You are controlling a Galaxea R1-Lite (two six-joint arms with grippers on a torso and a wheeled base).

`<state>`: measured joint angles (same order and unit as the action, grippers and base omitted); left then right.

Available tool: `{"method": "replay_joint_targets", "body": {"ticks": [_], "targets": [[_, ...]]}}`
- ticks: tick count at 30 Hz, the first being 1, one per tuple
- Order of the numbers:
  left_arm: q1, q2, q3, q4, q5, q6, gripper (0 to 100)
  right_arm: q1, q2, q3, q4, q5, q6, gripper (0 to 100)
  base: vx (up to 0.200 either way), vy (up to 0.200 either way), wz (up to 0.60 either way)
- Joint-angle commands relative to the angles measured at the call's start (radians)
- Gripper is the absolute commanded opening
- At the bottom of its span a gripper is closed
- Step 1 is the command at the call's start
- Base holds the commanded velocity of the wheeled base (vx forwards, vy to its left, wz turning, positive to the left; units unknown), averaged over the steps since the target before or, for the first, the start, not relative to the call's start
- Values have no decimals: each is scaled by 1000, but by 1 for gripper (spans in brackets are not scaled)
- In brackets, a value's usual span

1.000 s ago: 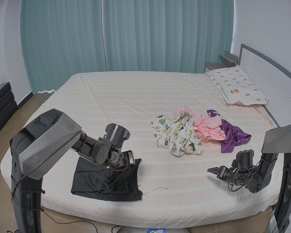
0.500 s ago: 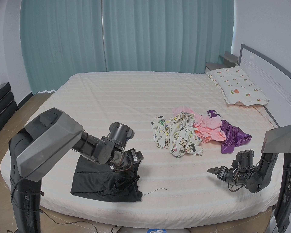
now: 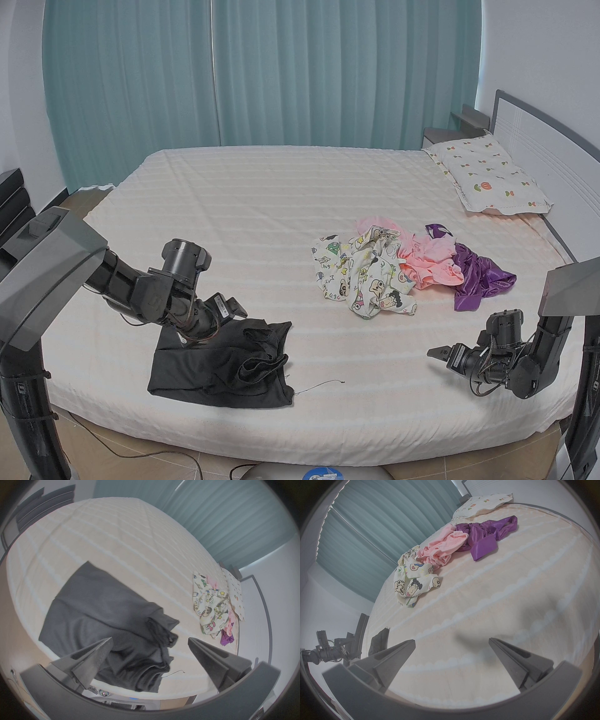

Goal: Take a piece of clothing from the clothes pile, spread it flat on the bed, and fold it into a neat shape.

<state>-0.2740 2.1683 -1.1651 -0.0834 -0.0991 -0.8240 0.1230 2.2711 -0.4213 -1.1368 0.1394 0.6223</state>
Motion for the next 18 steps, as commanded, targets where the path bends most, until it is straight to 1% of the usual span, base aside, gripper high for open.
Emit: {"method": "replay_joint_targets", "body": {"ticks": [1,4,6,7,8,10,11,16,18], "targets": [[27,-4,13,-1,-2,-21,100,0,2,-1,0,0,0,100,0,0,0],[41,-7,13,-1,-13,-32,100,0,2,-1,0,0,0,100,0,0,0],[58,-13,18,-1,-54,-33,100,0,2,-2,-1,0,0,100,0,0,0],[62,-15,19,-1,-60,-35,100,1,4,-2,-1,0,0,100,0,200,0],[78,-21,27,-1,-99,-40,100,0,4,-2,-1,0,0,100,0,200,0],[84,-24,28,-1,-113,-41,100,0,4,-4,-1,0,0,100,0,200,0],[105,-24,35,-4,-128,-49,100,1,4,-7,-1,0,0,100,0,200,0],[133,-18,48,-38,-134,-55,100,15,4,-11,-1,0,0,100,0,200,0],[145,-16,67,-79,-140,-56,100,17,5,-11,-1,0,0,100,0,200,0]]}}
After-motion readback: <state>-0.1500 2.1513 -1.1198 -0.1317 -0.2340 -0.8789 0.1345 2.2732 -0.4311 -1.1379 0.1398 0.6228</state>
